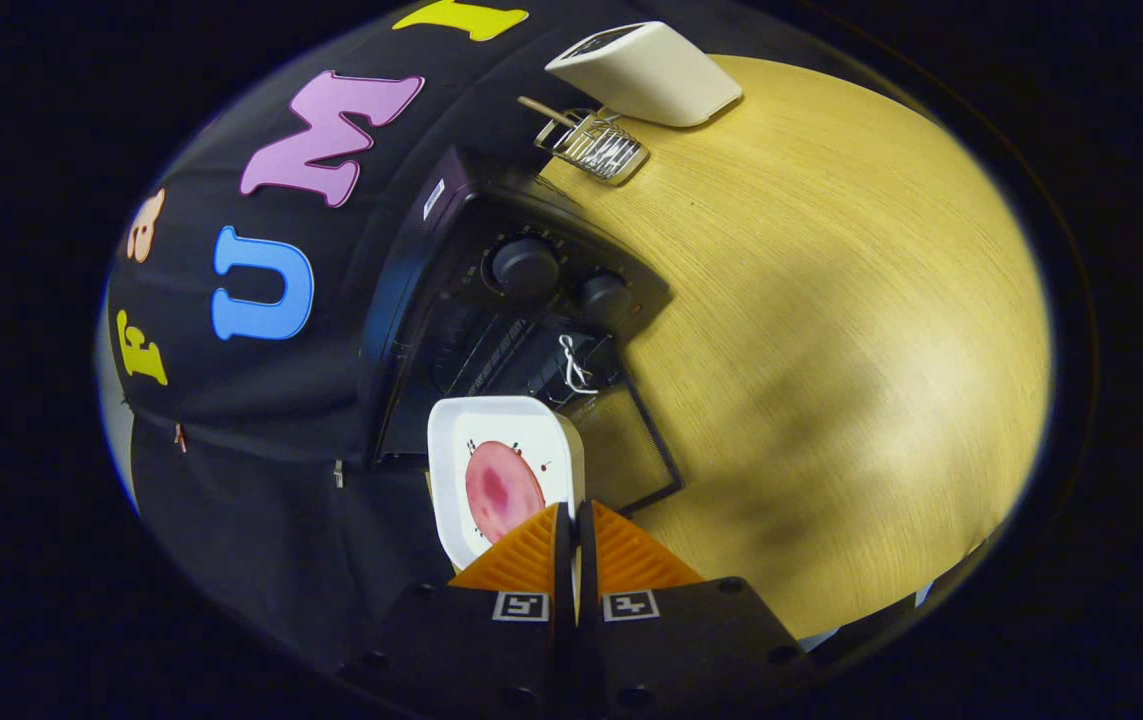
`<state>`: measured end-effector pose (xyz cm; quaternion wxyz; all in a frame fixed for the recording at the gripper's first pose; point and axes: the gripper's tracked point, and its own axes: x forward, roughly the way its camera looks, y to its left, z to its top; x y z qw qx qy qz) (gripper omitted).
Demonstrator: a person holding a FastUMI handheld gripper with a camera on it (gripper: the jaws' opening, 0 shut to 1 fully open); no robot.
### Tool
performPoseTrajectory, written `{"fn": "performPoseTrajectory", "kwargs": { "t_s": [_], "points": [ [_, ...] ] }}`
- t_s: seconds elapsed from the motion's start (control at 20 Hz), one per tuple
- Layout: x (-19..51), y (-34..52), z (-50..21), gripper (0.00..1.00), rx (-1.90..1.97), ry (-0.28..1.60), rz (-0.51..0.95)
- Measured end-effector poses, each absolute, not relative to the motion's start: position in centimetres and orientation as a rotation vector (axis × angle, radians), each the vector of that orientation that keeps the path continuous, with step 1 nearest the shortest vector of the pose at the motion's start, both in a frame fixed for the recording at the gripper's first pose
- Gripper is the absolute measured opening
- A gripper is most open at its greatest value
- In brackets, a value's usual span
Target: Open the toaster oven, put the food inside, and close the toaster oven door.
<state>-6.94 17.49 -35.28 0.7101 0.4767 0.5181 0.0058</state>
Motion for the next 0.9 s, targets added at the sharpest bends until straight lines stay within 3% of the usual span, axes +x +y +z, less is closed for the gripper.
{"fn": "performPoseTrajectory", "kwargs": {
  "t_s": [0.9],
  "points": [
    [1.6, 23.6, -40.6, 0.05, 1.379, 0.918, -0.605]
  ]
}}
